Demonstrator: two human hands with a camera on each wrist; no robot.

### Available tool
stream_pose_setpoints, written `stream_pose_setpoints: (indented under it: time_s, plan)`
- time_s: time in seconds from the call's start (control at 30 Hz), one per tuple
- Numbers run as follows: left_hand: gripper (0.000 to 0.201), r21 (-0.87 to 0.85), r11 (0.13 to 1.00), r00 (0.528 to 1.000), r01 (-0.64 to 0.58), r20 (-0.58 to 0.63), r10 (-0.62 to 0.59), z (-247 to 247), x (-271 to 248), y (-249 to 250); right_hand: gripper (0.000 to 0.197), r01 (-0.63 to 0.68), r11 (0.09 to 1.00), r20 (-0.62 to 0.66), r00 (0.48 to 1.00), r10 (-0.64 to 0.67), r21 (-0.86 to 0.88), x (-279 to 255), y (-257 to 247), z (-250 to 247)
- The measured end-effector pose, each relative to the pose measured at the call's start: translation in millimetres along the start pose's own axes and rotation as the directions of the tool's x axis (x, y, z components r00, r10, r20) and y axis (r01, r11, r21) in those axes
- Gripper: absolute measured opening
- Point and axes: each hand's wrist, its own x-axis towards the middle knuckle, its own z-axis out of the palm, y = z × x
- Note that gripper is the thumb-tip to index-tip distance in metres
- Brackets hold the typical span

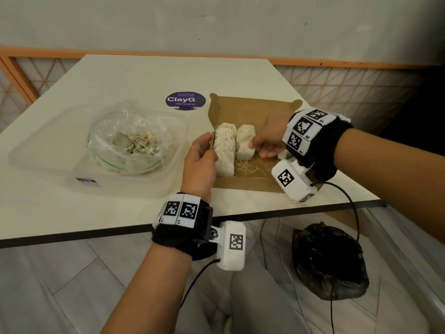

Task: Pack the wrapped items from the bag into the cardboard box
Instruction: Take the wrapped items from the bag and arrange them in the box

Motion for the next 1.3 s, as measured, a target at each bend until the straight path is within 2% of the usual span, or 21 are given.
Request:
stream_pose_setpoints:
  time_s: [0.13,0.27,0.43,0.5,0.63,0.7,0.83,0.9,1.0,1.1,1.13,1.2,1.23,1.3]
  plan:
    - [0.041,-0.011,1.000,1.000,0.009,-0.007,-0.009,-1,1,-2,0.027,-0.049,0.995,0.065,0.997,0.044,0.081,10,0,5]
    - [0.036,-0.032,0.999,1.000,-0.004,-0.005,0.004,-1,1,-3,0.026,-0.020,0.993,0.065,0.998,0.013,0.118,10,-3,3]
    - [0.038,-0.029,0.999,1.000,-0.013,-0.009,0.013,-1,-1,-2,0.037,0.017,0.995,-0.036,0.999,-0.013,0.097,10,-6,4]
    - [0.037,-0.028,0.999,1.000,-0.021,0.003,0.021,-1,-1,-1,0.034,0.042,0.995,-0.087,0.996,-0.034,0.089,5,-4,-10]
    - [0.041,-0.005,1.000,1.000,-0.023,-0.008,0.023,-1,2,-4,0.015,0.124,0.978,-0.184,0.971,-0.155,-0.168,-18,9,-54]
    - [0.037,-0.010,1.000,1.000,-0.025,-0.012,0.025,-1,3,-5,0.007,0.120,0.928,-0.206,0.958,-0.202,-0.352,-24,20,-62]
    - [0.032,0.022,0.999,0.999,-0.038,-0.010,0.038,-1,5,-5,0.022,0.108,0.746,-0.069,0.977,-0.203,-0.657,-16,36,-50]
    - [0.033,0.083,0.993,0.997,-0.078,-0.012,0.080,0,5,-2,0.029,0.141,0.688,-0.046,0.968,-0.245,-0.712,-12,40,-42]
    - [0.036,0.306,0.926,0.973,-0.220,0.003,0.230,3,3,4,0.034,0.131,0.642,-0.077,0.956,-0.284,-0.755,-7,48,-32]
    - [0.031,0.384,0.864,0.940,-0.326,0.038,0.338,11,-3,11,0.026,0.099,0.596,-0.073,0.964,-0.257,-0.797,-2,53,-26]
    - [0.030,0.391,0.851,0.930,-0.351,0.044,0.364,14,-6,13,0.022,0.105,0.625,-0.081,0.962,-0.262,-0.773,-3,54,-28]
    - [0.029,0.369,0.843,0.915,-0.392,0.059,0.399,20,-11,20,0.016,0.154,0.758,-0.110,0.952,-0.286,-0.634,-7,57,-41]
    - [0.029,0.329,0.860,0.918,-0.390,0.071,0.390,23,-13,23,0.013,0.206,0.834,-0.113,0.946,-0.303,-0.512,-10,59,-48]
    - [0.029,0.220,0.922,0.948,-0.317,0.112,0.299,28,-14,30,0.005,0.308,0.948,-0.067,0.947,-0.314,-0.084,-24,61,-57]
